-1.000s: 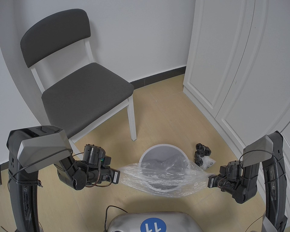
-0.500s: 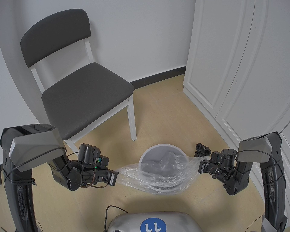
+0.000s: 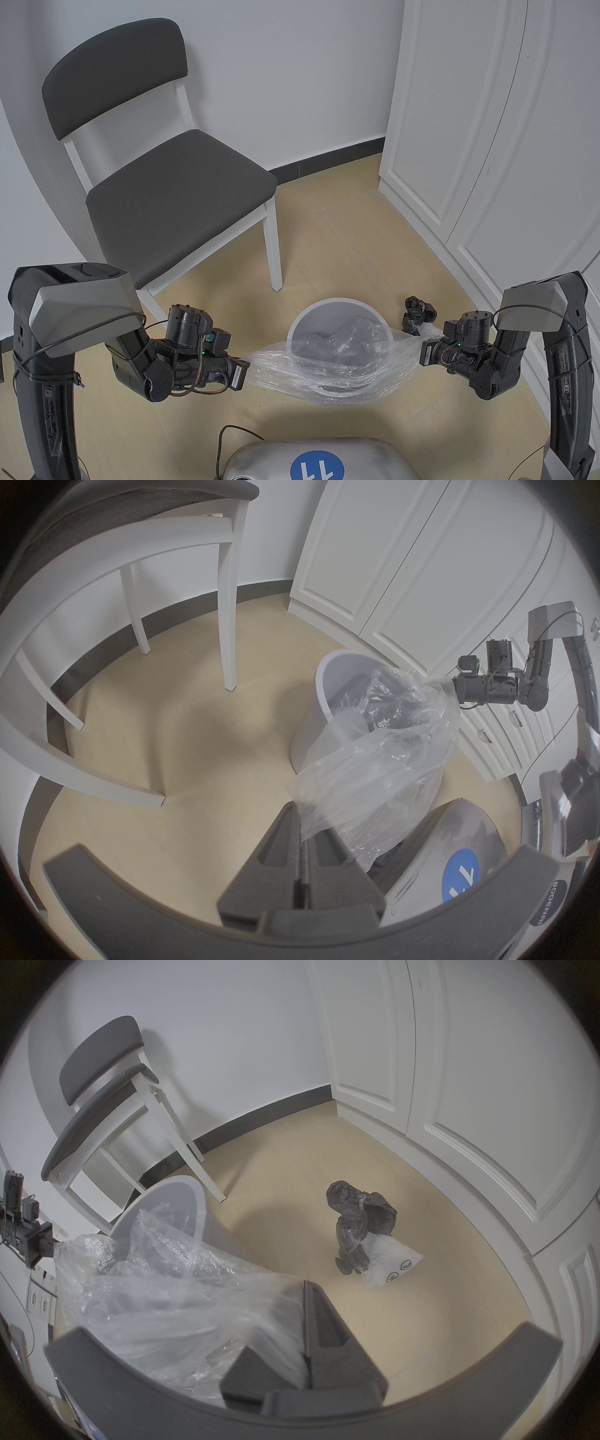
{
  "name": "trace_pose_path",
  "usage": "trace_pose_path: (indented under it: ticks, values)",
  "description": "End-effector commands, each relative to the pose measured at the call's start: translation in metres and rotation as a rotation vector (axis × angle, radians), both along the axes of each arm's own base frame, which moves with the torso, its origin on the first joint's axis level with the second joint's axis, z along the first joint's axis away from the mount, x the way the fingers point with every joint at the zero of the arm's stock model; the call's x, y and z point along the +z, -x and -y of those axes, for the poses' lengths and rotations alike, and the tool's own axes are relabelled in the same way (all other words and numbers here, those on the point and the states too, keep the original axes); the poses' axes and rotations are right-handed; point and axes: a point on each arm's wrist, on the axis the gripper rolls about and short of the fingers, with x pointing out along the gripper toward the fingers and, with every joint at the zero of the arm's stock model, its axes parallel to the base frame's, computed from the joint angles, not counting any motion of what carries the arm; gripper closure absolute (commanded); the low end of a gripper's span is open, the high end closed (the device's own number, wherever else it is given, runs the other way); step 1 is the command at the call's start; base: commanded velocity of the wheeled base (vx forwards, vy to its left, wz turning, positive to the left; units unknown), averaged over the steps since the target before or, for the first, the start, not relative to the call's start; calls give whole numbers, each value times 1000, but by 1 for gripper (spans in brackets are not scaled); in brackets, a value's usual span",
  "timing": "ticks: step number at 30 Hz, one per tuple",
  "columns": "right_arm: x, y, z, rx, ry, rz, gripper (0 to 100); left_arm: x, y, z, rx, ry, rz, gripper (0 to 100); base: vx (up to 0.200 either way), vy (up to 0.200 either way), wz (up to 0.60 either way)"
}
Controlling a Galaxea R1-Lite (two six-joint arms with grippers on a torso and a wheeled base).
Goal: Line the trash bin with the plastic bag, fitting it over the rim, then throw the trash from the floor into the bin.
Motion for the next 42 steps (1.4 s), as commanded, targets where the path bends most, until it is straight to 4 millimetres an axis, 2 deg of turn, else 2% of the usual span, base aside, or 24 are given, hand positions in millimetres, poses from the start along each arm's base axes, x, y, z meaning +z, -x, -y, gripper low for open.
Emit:
trace_pose_path:
  ticks: [1,4,5,9,13,17,20,21,22,24,27,29,37,42]
  values:
    - [4,0,1,-3,0,6,100,-7,0,1,-2,-1,-6,100,0,0,0]
    - [3,0,1,-3,1,0,100,-5,0,2,-2,6,10,100,0,0,0]
    - [3,2,2,-3,6,-10,0,-5,0,2,-2,7,13,100,0,0,0]
    - [8,8,3,4,16,-12,0,-2,0,2,-2,9,18,100,0,0,0]
    - [22,11,16,5,8,3,0,-2,0,1,-1,10,20,100,0,0,0]
    - [25,21,39,64,-6,-21,0,-1,-1,1,2,10,22,100,0,0,0]
    - [21,33,71,137,-7,-35,0,-1,-2,1,4,11,23,100,0,0,0]
    - [21,33,71,142,-7,-35,0,-1,-2,0,6,11,23,100,0,0,0]
    - [18,39,88,193,-33,-34,0,-2,-2,0,8,11,23,100,0,0,0]
    - [13,47,107,269,-79,-26,0,-3,-3,1,10,9,23,100,0,0,0]
    - [2,57,130,365,-162,-4,0,-4,-6,0,17,10,24,100,0,0,0]
    - [-1,61,139,406,-214,11,0,-4,-9,-1,24,12,30,100,0,0,0]
    - [0,67,153,497,-313,62,0,-9,-14,-4,39,8,24,100,0,0,0]
    - [0,67,157,496,-318,72,0,-15,-16,-7,47,2,13,100,0,0,0]
